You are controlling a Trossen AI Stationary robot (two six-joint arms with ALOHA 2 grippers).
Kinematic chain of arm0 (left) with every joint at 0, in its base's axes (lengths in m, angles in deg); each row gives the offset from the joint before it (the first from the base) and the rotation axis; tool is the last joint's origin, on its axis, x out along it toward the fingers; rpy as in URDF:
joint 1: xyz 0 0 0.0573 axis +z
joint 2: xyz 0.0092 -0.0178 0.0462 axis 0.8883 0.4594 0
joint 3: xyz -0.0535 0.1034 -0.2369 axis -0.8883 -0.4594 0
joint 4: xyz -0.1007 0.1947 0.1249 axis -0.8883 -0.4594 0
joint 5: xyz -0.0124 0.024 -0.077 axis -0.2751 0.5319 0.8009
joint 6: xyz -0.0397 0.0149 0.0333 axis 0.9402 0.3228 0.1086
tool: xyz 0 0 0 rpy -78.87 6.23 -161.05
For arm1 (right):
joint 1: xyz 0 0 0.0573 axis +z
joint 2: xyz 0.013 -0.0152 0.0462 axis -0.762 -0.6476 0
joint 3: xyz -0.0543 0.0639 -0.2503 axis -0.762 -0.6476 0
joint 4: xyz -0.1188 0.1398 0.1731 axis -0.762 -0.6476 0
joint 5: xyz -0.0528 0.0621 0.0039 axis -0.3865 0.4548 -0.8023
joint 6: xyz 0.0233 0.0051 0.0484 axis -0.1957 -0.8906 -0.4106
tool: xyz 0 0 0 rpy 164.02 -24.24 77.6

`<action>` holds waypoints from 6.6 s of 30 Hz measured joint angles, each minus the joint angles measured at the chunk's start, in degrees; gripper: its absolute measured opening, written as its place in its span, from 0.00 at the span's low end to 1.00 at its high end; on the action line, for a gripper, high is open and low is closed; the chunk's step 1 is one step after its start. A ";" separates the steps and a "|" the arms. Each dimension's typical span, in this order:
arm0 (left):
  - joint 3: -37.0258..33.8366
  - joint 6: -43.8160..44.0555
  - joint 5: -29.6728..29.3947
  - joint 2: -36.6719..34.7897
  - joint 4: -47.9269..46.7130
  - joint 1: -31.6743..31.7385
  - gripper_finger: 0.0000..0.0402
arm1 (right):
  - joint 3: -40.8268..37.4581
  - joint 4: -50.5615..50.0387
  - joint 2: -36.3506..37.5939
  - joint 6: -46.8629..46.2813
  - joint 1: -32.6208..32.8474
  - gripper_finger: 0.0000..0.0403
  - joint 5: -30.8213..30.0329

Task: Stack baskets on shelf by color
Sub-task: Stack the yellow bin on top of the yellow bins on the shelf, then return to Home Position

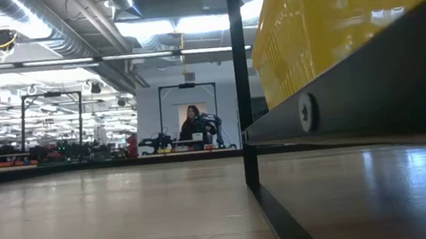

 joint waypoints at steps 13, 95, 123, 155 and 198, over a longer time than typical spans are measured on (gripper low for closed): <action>0.02 6.07 14.67 -4.81 -3.55 0.90 0.19 | 0.00 -23.28 9.46 -33.92 8.15 0.00 4.83; 0.00 -0.11 63.82 -14.86 -27.97 15.77 0.19 | -0.07 -27.92 -15.24 -117.88 21.09 0.06 44.57; 0.00 -0.15 63.82 -14.86 -28.02 15.77 0.19 | -0.07 -25.39 -15.24 -116.35 21.11 0.15 47.99; 0.00 -0.11 63.82 -14.86 -28.13 15.77 0.19 | -5.63 -3.77 -15.19 -86.80 14.67 0.15 29.67; -9.58 18.04 54.84 -37.86 -30.84 16.76 0.00 | 27.53 -47.08 8.43 -14.47 14.38 0.00 11.26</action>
